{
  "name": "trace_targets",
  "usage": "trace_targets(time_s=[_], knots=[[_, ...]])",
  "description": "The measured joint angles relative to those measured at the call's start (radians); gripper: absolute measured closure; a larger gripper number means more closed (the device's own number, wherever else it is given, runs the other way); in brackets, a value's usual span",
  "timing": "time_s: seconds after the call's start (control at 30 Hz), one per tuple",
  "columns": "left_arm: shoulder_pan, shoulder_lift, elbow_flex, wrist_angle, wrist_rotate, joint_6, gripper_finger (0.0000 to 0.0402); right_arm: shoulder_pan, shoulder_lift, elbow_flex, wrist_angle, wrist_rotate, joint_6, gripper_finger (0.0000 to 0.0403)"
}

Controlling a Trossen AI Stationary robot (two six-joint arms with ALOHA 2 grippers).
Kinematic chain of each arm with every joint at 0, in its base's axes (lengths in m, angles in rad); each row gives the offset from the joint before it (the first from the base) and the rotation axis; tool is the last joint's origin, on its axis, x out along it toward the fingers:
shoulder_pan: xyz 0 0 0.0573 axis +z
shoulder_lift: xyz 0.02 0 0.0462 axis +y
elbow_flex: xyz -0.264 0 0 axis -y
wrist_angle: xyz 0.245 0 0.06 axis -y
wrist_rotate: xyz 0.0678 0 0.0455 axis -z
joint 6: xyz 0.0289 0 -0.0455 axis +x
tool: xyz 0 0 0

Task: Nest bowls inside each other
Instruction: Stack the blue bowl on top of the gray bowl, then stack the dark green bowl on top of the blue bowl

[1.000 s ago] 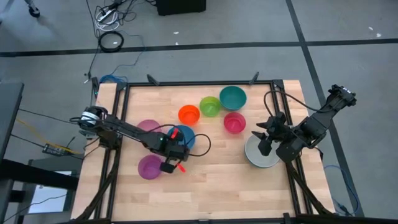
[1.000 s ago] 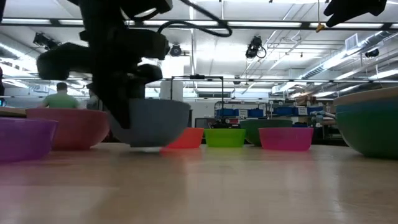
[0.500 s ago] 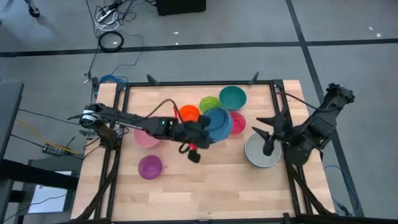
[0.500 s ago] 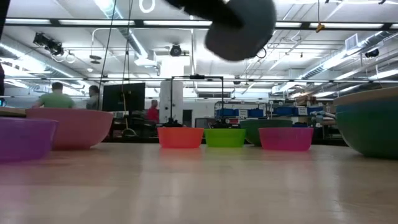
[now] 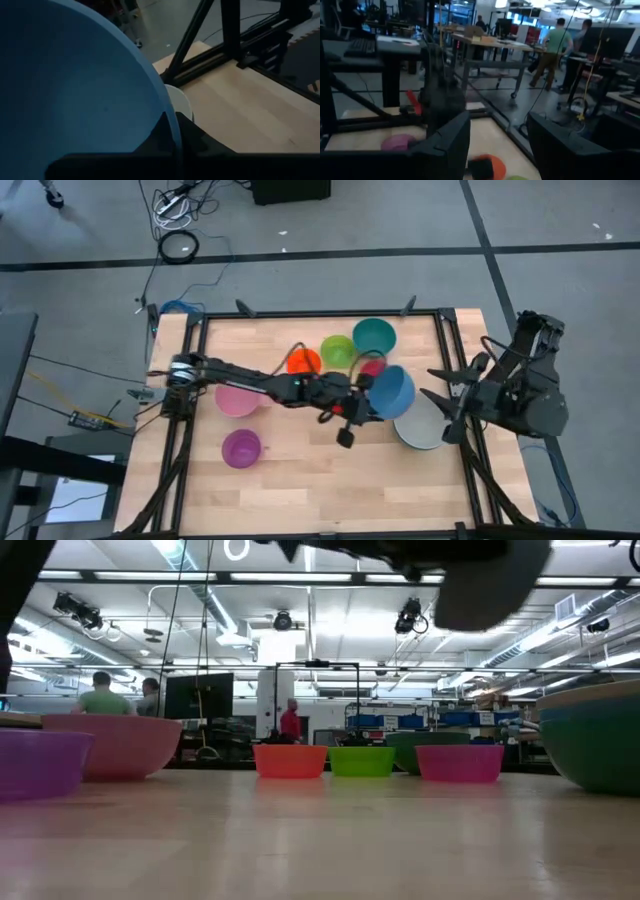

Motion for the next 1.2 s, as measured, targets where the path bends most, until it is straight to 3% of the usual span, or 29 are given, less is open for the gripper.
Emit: trace_targets(time_s=[0.1, 0.3, 0.5, 0.6, 0.9, 1.2], knots=[[0.0, 0.1, 0.147, -0.063, 0.016, -0.001, 0.0398, 0.01, 0.0, 0.0, 0.082, 0.028, -0.084, 0.022], [0.008, 0.282, 0.428, -0.256, 0.017, -0.071, 0.0398, 0.016, 0.0, 0.001, 0.1, 0.042, -0.091, 0.022], [0.007, 0.412, 0.621, -0.431, 0.017, -0.149, 0.0398, 0.015, 0.0, 0.001, 0.101, 0.047, -0.09, 0.022], [0.006, 0.423, 0.632, -0.44, 0.02, -0.172, 0.0391, 0.015, 0.0, 0.001, 0.098, 0.046, -0.09, 0.022], [0.004, 0.423, 0.635, -0.392, 0.076, -0.273, 0.0316, 0.015, 0.001, 0.001, 0.084, 0.05, -0.09, 0.022], [0.022, 0.367, 0.634, -0.467, 0.069, -0.229, 0.0304, 0.001, 0.001, 0.0, 0.076, 0.085, -0.079, 0.022]])
